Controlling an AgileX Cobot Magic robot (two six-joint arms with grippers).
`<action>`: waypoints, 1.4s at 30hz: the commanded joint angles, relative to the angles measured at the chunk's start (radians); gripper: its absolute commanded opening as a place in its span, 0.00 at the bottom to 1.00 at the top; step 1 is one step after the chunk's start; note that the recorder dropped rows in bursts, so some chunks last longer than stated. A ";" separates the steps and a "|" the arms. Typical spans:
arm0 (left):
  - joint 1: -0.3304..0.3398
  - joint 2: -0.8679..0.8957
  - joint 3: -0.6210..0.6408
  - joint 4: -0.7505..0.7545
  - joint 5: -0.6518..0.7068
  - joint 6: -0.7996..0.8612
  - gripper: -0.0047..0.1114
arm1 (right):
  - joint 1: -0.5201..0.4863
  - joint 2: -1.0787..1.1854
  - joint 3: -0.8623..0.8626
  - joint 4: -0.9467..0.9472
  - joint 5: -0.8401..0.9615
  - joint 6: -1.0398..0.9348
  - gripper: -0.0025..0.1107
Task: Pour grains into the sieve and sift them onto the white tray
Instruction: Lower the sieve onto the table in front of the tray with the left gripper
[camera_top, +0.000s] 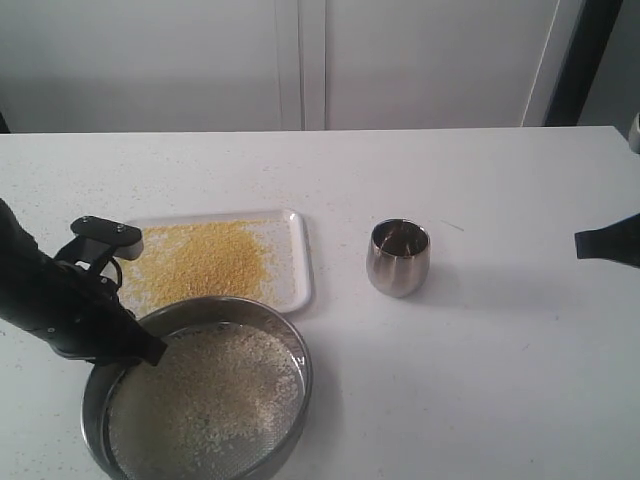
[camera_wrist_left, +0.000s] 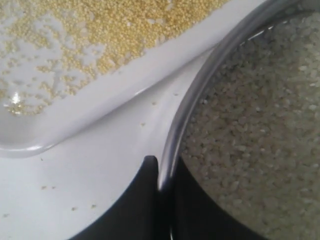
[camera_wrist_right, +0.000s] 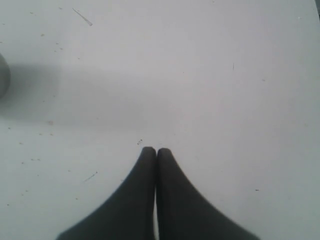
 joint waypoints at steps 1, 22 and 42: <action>-0.006 0.014 0.003 -0.036 -0.024 -0.020 0.04 | -0.005 -0.004 0.004 0.001 -0.007 0.003 0.02; -0.006 0.032 0.003 -0.036 -0.001 -0.012 0.42 | -0.005 -0.004 0.004 0.001 -0.007 0.003 0.02; -0.006 0.028 -0.004 -0.036 0.075 -0.055 0.70 | -0.005 -0.004 0.004 0.001 -0.007 0.003 0.02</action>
